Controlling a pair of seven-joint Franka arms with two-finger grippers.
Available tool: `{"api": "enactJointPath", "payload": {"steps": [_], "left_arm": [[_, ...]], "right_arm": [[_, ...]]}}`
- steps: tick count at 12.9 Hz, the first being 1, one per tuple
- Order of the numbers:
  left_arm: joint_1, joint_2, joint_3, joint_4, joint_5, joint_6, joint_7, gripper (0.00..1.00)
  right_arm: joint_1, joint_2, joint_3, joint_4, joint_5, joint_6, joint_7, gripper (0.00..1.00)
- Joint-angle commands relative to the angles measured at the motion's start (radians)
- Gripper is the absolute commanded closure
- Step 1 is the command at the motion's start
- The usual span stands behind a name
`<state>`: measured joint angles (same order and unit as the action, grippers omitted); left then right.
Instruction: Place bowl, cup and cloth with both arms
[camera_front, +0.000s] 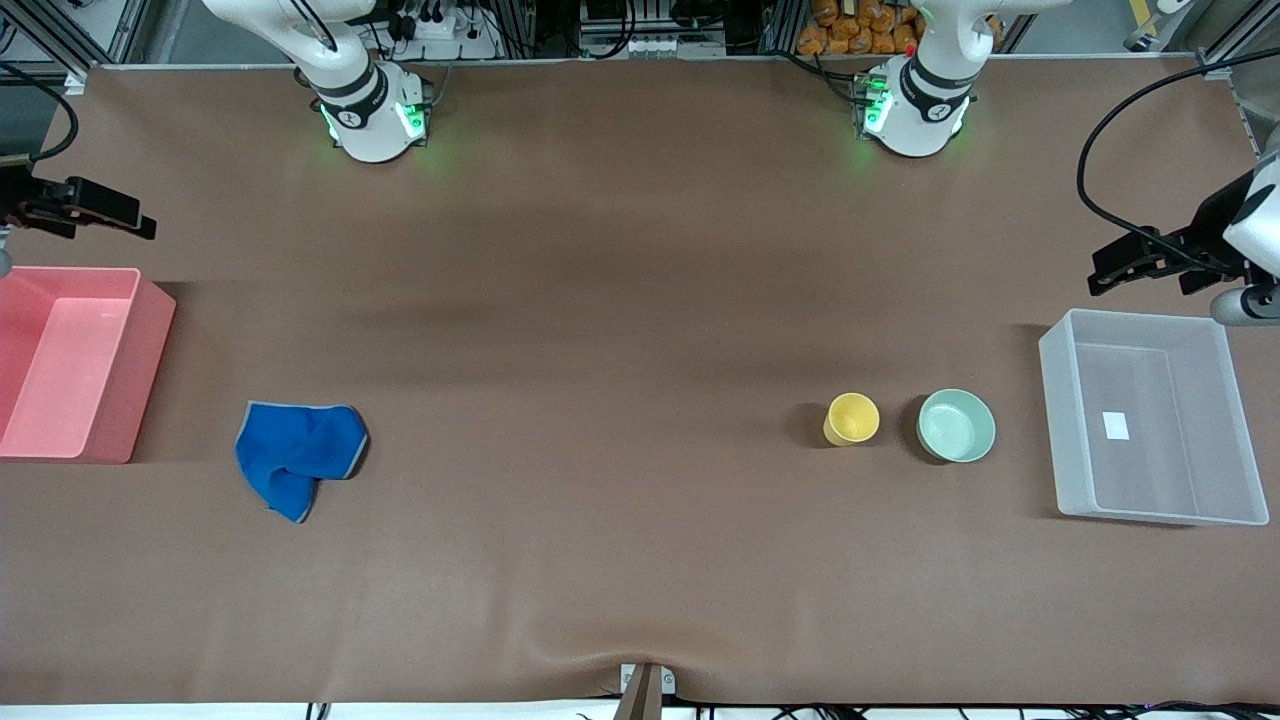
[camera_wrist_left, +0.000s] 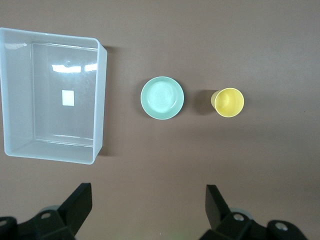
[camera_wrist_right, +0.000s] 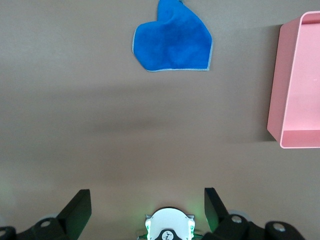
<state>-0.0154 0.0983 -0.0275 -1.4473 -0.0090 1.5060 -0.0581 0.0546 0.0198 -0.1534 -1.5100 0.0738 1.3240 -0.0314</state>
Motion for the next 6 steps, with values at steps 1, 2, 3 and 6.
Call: {"api": "enactJointPath", "payload": {"steps": [1,2,3,6], "left_arm": [[-0.015,-0.026,0.014,-0.019,-0.011,-0.004,-0.005,0.0],[-0.014,-0.022,0.017,-0.013,-0.012,-0.004,0.0,0.0],[-0.017,-0.005,0.018,-0.006,-0.011,-0.003,0.003,0.0],[-0.02,0.032,0.015,-0.005,-0.015,0.019,-0.011,0.0]], "right_arm": [[-0.005,-0.012,0.008,-0.003,-0.012,-0.006,0.01,0.0],[-0.007,-0.012,0.008,-0.003,-0.012,-0.008,0.007,0.0],[-0.01,-0.011,0.008,-0.003,-0.012,-0.008,0.005,0.0],[-0.012,-0.006,0.008,-0.003,-0.012,0.0,0.005,0.0]]}}
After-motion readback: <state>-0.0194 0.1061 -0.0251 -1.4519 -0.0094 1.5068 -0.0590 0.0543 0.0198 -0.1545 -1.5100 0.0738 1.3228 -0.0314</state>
